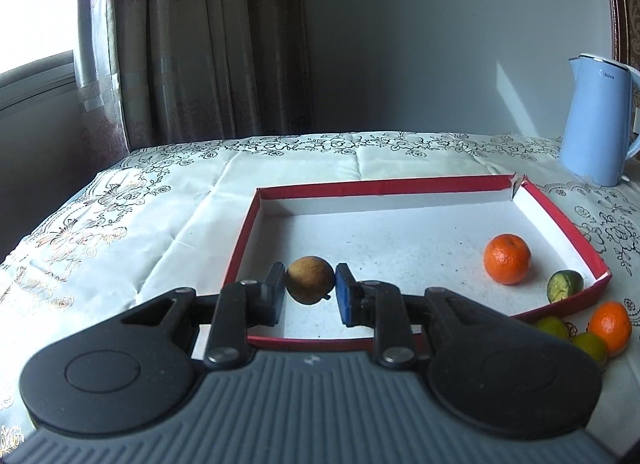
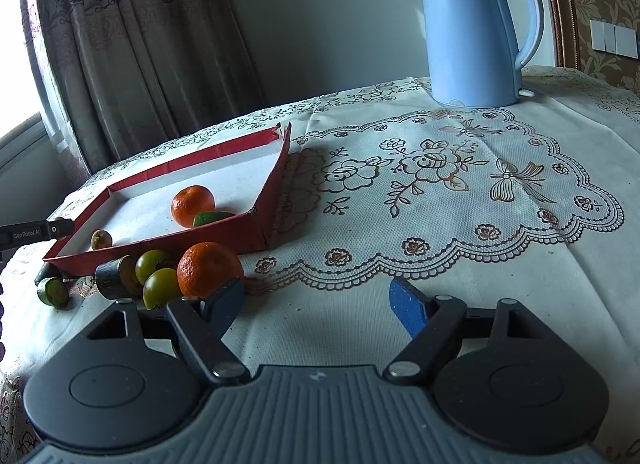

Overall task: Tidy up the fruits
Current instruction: 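Carry the longan with the left tool into the tray and release, then move the right tool to the dark cylinder piece beside the tray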

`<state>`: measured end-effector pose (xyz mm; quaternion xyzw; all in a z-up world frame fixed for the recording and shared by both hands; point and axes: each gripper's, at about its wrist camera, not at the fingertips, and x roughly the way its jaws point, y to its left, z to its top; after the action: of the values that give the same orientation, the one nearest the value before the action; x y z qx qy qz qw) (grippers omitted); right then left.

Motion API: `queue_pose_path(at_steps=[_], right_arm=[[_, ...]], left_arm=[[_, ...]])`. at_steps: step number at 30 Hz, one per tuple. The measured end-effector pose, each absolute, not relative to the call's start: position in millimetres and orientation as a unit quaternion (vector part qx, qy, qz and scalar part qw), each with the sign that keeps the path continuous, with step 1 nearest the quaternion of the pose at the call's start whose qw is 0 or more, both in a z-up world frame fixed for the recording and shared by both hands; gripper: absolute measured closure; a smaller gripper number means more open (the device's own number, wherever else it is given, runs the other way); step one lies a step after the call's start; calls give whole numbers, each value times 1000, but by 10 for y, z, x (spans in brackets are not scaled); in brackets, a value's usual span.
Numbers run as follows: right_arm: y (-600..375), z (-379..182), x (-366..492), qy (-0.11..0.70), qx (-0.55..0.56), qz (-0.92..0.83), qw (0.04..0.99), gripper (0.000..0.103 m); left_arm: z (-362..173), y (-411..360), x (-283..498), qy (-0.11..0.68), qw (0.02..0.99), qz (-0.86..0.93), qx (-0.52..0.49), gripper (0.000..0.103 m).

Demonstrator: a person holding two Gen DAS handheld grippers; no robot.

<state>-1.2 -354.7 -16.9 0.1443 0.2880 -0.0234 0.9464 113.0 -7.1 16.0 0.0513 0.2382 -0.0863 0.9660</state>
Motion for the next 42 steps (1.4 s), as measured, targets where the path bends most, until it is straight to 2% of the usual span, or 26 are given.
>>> queue_pose_path(at_steps=[1, 2, 3, 5, 6, 11, 21, 26, 29, 33, 42], right_arm=[[-3548, -169, -12, 288, 144, -23, 946, 23], [-3548, -168, -12, 288, 144, -23, 946, 23], [-3548, -167, -12, 288, 144, -24, 946, 23], [-3540, -166, -12, 289, 141, -27, 947, 23], [-3538, -164, -14, 288, 140, -27, 947, 23], [-3490, -136, -46, 275, 126, -25, 953, 23], [-2828, 146, -287, 189, 46, 47, 980, 23], [-2337, 176, -198, 199, 16, 85, 976, 23], [-2130, 120, -78, 214, 16, 94, 972, 23], [-1954, 58, 72, 232, 13, 101, 967, 23], [-1818, -16, 298, 260, 14, 103, 960, 23]], left_arm=[[156, -61, 1104, 235, 967, -82, 49, 78], [163, -54, 1073, 234, 968, -81, 50, 66], [180, -43, 1018, 229, 969, -81, 52, 44], [227, -25, 858, 205, 974, -69, 61, 21], [255, -10, 756, 192, 977, -68, 68, 17], [316, 182, 387, 197, 976, -84, 41, 14], [-46, 617, 83, 241, 970, -41, 9, 10], [-163, 824, 142, 260, 965, -20, -35, 8], [-176, 908, 140, 263, 963, -22, -59, 2], [-180, 941, 153, 268, 961, -25, -70, 0], [-212, 997, 214, 283, 954, -40, -94, 0]])
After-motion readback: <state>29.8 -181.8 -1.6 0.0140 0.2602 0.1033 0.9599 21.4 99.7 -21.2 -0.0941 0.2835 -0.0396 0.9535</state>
